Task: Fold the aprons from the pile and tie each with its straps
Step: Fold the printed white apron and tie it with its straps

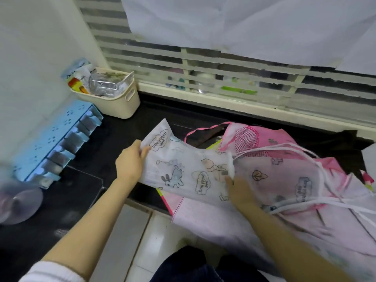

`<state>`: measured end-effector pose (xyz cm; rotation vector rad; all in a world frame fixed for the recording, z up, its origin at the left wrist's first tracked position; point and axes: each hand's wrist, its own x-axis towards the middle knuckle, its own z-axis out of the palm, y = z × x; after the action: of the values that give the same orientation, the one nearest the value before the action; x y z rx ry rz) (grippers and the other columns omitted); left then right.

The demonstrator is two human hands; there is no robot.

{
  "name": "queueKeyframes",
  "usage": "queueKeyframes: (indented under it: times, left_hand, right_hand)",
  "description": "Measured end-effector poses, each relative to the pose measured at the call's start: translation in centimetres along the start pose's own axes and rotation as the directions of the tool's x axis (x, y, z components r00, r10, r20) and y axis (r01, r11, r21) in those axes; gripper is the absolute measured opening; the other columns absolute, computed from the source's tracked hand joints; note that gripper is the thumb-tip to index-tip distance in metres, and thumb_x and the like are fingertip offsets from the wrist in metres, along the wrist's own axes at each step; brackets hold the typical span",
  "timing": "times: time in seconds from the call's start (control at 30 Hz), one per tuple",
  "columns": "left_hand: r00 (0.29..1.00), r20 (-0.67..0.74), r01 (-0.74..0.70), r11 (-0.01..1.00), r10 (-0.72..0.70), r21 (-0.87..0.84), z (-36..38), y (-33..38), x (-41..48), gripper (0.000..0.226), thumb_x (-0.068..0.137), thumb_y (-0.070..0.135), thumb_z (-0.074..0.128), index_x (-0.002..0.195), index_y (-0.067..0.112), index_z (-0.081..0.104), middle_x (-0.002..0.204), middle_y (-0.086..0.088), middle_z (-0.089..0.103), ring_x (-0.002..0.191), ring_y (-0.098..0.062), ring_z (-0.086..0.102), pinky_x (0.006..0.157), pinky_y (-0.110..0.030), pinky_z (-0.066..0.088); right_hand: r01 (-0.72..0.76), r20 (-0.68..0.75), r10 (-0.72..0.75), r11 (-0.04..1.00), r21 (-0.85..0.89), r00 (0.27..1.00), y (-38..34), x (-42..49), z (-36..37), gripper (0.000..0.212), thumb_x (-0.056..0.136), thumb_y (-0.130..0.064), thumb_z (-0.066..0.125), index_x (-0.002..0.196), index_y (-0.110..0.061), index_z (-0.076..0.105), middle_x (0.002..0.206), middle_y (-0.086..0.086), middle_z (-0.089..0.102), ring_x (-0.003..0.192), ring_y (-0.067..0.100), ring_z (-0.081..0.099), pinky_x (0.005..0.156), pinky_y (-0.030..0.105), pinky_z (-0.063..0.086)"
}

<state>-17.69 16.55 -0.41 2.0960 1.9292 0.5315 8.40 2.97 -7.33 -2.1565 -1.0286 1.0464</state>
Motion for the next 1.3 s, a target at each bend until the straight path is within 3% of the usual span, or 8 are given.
queueKeyframes:
  times: [0.2, 0.4, 0.57, 0.67, 0.8, 0.9, 1.13, 1.3]
  left_hand:
    - [0.97, 0.235, -0.108, 0.98, 0.067, 0.169, 2.5, 0.4, -2.6, 0.053, 0.092, 0.005, 0.047, 0.142, 0.012, 0.032, 0.146, -0.018, 0.028, 0.127, -0.035, 0.036, 0.1, -0.041, 0.034]
    - [0.802, 0.49, -0.432, 0.898, 0.342, 0.08, 6.5, 7.2, -8.1, 0.054, 0.101, 0.042, 0.026, 0.15, 0.026, 0.012, 0.159, -0.005, 0.002, 0.146, -0.023, -0.003, 0.117, -0.044, -0.005]
    - [0.66, 0.535, -0.618, 0.786, 0.528, -0.012, 8.3, 11.7, -12.1, 0.097, 0.077, 0.066, 0.049, 0.149, 0.022, 0.003, 0.158, -0.006, 0.008, 0.146, -0.028, 0.008, 0.113, -0.059, 0.004]
    - [0.711, 0.521, -0.617, 0.775, 0.473, 0.139, 9.4, 12.6, -12.4, 0.092, 0.053, 0.029, 0.086, 0.135, 0.013, 0.049, 0.137, -0.01, 0.053, 0.122, -0.028, 0.054, 0.093, -0.057, 0.042]
    - [0.797, 0.421, -0.506, 0.859, 0.433, 0.076, 9.5, 12.9, -11.8, 0.08, 0.085, -0.004, 0.049, 0.151, 0.026, 0.014, 0.158, -0.006, 0.014, 0.146, -0.025, 0.012, 0.115, -0.053, 0.004]
    - [0.87, 0.323, -0.376, 0.925, 0.372, -0.053, 8.2, 14.0, -11.6, 0.074, 0.091, -0.001, 0.04, 0.149, 0.033, 0.011, 0.159, 0.0, 0.007, 0.147, -0.018, 0.002, 0.117, -0.046, -0.005]
    - [0.875, 0.157, -0.388, 0.858, 0.457, -0.336, 8.6, 20.2, -14.1, 0.079, 0.084, -0.01, 0.041, 0.145, 0.035, 0.017, 0.157, 0.0, 0.017, 0.143, -0.011, 0.005, 0.115, -0.034, -0.011]
    - [0.787, 0.22, -0.521, 0.812, 0.577, -0.265, 11.2, 25.2, -16.8, 0.081, 0.077, -0.004, 0.041, 0.144, 0.037, 0.019, 0.154, -0.009, 0.025, 0.144, -0.029, 0.016, 0.115, -0.049, -0.004]
  right_hand:
    - [0.015, -0.006, -0.016, 0.983, -0.182, 1.0, -0.6, 0.1, 0.6, 0.038, 0.101, -0.036, 0.033, 0.109, -0.008, 0.057, 0.067, -0.003, 0.05, 0.055, 0.008, 0.045, 0.045, 0.021, 0.028]
    - [0.124, -0.019, -0.13, 0.975, -0.183, 0.991, -1.2, 0.4, -0.8, 0.026, 0.1, -0.027, 0.04, 0.108, -0.01, 0.057, 0.081, 0.002, 0.057, 0.072, 0.019, 0.053, 0.052, 0.02, 0.032]
    - [0.144, -0.092, -0.144, 0.99, -0.003, 0.985, -1.6, -0.8, -3.9, 0.02, 0.099, -0.021, 0.043, 0.108, -0.011, 0.058, 0.088, -0.001, 0.058, 0.071, 0.007, 0.053, 0.054, 0.005, 0.038]
    - [0.138, -0.001, -0.139, 0.986, -0.094, 0.99, 0.2, -0.6, -5.1, 0.019, 0.098, -0.029, 0.043, 0.1, -0.014, 0.055, 0.09, 0.001, 0.059, 0.08, 0.017, 0.058, 0.061, 0.009, 0.041]
    - [0.135, 0.186, -0.008, 0.714, -0.687, 0.983, 4.9, -0.1, -8.9, 0.05, 0.094, -0.052, 0.038, 0.136, -0.025, 0.037, 0.147, 0.004, 0.032, 0.134, 0.035, 0.031, 0.106, 0.047, 0.03]
    - [0.161, 0.307, 0.12, 0.643, -0.748, 0.944, 9.0, -0.2, -11.9, 0.071, 0.09, -0.063, 0.032, 0.15, -0.035, 0.004, 0.159, -0.001, -0.001, 0.145, 0.036, -0.004, 0.114, 0.056, 0.013]
    - [0.1, 0.329, -0.013, 0.963, -0.25, 0.944, 8.0, -0.6, -15.3, 0.051, 0.1, -0.031, 0.042, 0.146, -0.015, 0.028, 0.147, 0.003, 0.032, 0.138, 0.022, 0.029, 0.107, 0.029, 0.024]
    - [-0.181, 0.322, 0.103, 0.957, 0.225, 0.941, 10.4, 1.0, -18.5, 0.057, 0.098, -0.049, 0.029, 0.141, -0.012, 0.038, 0.135, 0.001, 0.047, 0.129, 0.023, 0.044, 0.106, 0.039, 0.032]
